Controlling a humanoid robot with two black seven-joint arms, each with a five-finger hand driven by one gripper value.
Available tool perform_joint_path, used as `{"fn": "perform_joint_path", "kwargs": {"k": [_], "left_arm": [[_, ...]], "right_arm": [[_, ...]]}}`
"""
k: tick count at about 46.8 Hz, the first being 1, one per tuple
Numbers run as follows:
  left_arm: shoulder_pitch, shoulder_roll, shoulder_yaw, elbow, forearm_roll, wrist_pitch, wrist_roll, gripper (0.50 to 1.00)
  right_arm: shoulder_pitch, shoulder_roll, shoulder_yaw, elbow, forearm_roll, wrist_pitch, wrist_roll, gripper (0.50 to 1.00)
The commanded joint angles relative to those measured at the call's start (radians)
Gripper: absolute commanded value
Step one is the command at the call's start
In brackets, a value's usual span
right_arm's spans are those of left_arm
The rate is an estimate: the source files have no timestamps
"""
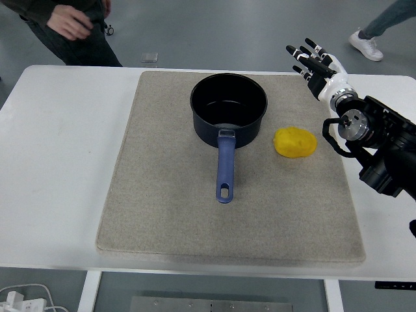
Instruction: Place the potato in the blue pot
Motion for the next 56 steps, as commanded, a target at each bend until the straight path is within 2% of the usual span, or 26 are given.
{"fn": "perform_joint_path", "kwargs": {"k": [1,34,40,49,56], "left_arm": [[0.000,0.000,0.000,-0.001,0.000,0.000,0.000,0.999],[0.000,0.000,-0.002,0.003,0.000,0.000,0.000,0.999],[0.000,0.000,0.000,0.006,0.000,0.000,0.000,0.999],[0.000,0.000,0.002,0.002,0.000,0.000,0.000,0.999],[-0.002,0.000,0.003,-0.001,0.002,0.000,0.000,0.999]], "right_arm": [[0.000,0.000,0.000,0.001,0.000,0.000,0.000,0.938],[-0.006,0.000,-0.003,0.003,-0.002,0.009,0.000,0.938],[-0.008,-0.009,-0.003,0.003,-0.006,0.032,0.000,0.938],[-0.020,-0.075,-0.003,0.020,-0.070,0.086,0.000,0.936],[-0.042,-0.136,-0.005,0.072,-0.101,0.144,0.002,0.938]]}}
